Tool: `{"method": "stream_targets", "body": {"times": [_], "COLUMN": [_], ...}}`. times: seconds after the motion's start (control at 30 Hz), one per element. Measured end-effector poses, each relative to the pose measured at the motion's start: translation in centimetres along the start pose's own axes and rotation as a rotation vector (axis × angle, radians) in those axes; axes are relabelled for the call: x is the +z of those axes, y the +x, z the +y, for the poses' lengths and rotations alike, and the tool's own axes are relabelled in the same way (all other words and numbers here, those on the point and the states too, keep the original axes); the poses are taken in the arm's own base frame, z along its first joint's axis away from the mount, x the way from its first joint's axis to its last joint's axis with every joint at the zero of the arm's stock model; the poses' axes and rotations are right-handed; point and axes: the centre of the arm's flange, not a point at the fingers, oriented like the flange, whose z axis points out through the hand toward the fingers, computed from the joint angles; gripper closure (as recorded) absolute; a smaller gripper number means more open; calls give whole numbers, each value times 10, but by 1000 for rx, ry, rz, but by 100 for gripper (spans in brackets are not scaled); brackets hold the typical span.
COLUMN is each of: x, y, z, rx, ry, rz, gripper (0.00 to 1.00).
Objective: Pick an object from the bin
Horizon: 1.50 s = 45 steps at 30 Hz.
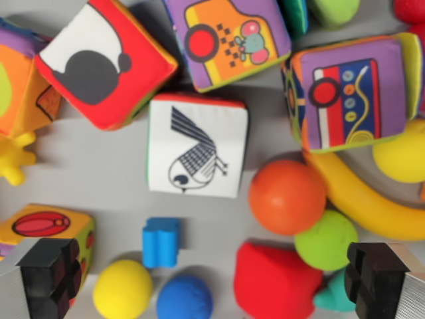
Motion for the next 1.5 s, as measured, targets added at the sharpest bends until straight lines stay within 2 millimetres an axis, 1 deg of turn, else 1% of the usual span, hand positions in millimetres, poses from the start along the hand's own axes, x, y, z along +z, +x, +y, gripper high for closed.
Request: {"method": "stream_targets", "body": {"times": [0.87, 1.5], "x": [72, 132], "y": [-63, -115], "z": [22, 39], "rx": [8, 13], "ry": [-12, -24], "rz": [-9, -19], "gripper": [0, 0]}}
